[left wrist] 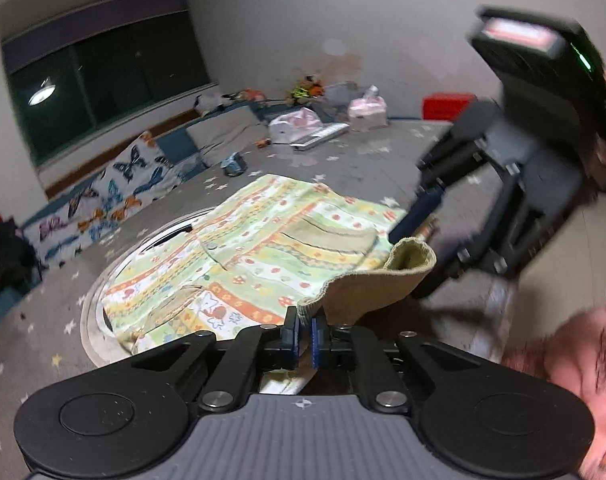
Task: Fold clothes
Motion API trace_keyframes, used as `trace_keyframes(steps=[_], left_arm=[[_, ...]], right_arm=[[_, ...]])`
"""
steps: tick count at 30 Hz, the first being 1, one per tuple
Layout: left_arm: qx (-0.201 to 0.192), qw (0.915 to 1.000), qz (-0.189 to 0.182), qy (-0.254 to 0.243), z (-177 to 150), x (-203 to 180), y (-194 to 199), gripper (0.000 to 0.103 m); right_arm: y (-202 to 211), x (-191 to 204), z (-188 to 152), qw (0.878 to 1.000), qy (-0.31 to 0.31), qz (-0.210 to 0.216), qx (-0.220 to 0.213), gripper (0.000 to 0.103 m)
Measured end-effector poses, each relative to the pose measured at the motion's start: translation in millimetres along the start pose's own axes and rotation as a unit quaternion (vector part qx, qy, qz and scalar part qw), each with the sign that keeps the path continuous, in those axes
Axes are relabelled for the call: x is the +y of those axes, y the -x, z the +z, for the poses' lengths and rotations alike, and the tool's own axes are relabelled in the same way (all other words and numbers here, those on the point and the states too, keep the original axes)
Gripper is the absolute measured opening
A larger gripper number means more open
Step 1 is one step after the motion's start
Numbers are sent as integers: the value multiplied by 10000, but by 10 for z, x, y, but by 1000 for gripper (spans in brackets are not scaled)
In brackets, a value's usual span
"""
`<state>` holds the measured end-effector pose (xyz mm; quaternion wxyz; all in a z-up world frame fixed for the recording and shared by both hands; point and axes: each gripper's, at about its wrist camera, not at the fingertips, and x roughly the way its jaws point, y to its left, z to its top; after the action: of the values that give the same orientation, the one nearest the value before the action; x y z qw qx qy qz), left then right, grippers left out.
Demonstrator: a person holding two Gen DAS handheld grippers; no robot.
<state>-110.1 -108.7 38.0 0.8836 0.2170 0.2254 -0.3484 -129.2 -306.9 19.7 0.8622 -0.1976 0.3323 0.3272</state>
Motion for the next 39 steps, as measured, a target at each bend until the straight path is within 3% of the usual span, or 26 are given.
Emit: trace_keyframes(steps=[3,11,16,19,23,26,28,33,39], left_arm=[[22,9994,-3,342,50,101,-10,5],[62,9949,-71,1006,113,300,-62,5],[99,9936,-92,1125,103,334,-83,5],[90,9935,-78,1134,85,329,-69,9],[73,9944,38,1054,42,309,-6,14],[40,9951,201,964,-21,294,67,31],[29,9958,300,862,-73,274,116,48],[147,9978,613,207,-197,119,125,50],[224,9944,980,-322,-288,15,-8,48]], right_arm=[[-22,7,8,10000,33,-3,-35,57],[-120,-22,73,9999,-15,-13,-168,57],[-181,-40,114,9997,-45,-19,-251,48],[-205,-69,151,9995,-130,31,-275,32],[-191,-113,211,9991,-280,117,-298,20],[-157,-166,259,9984,-420,143,-363,18],[-127,-203,289,9976,-517,139,-430,17],[-85,-278,361,9961,-667,95,-567,16],[-62,-314,416,9945,-783,5,-695,15]])
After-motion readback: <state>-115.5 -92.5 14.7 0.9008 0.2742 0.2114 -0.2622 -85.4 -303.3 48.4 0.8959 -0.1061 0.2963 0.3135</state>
